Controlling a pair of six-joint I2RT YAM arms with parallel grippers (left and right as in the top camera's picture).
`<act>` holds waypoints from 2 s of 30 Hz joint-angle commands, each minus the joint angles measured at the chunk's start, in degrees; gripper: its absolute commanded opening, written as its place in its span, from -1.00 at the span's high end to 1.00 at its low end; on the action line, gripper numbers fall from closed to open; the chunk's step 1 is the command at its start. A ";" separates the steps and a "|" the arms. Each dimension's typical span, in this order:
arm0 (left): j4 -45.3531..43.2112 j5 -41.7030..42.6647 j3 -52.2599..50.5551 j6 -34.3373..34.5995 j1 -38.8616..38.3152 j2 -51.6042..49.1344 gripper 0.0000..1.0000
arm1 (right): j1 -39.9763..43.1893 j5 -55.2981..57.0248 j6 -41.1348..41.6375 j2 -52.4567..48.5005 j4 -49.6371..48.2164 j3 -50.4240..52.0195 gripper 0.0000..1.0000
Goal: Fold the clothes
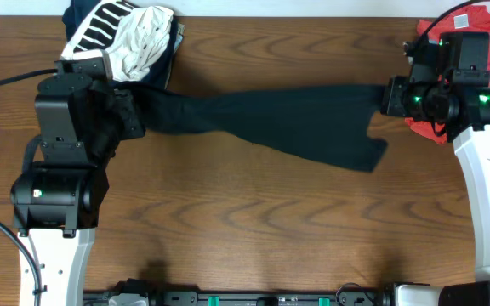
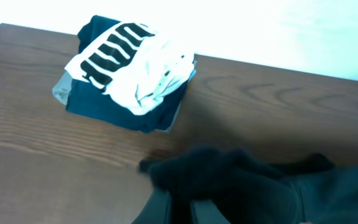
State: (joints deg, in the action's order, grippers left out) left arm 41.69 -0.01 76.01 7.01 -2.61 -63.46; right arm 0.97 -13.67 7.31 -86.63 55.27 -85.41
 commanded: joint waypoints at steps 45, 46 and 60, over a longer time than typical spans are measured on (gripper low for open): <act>6.67 -1.11 1.09 -0.57 0.35 -22.01 0.88 | -7.58 -0.98 -3.15 -22.16 -7.54 12.04 0.73; 6.69 -1.11 1.09 -0.57 0.35 -22.01 0.88 | -7.58 -1.84 -3.15 -22.36 -7.48 12.04 0.63; 6.71 -1.11 1.09 -0.57 0.35 -22.01 0.88 | -10.97 -1.46 0.74 -22.32 -1.84 16.13 0.24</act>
State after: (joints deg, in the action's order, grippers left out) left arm 48.23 -0.43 76.01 7.01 -2.61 -85.03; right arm -8.69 -16.91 4.97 -109.12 54.30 -70.74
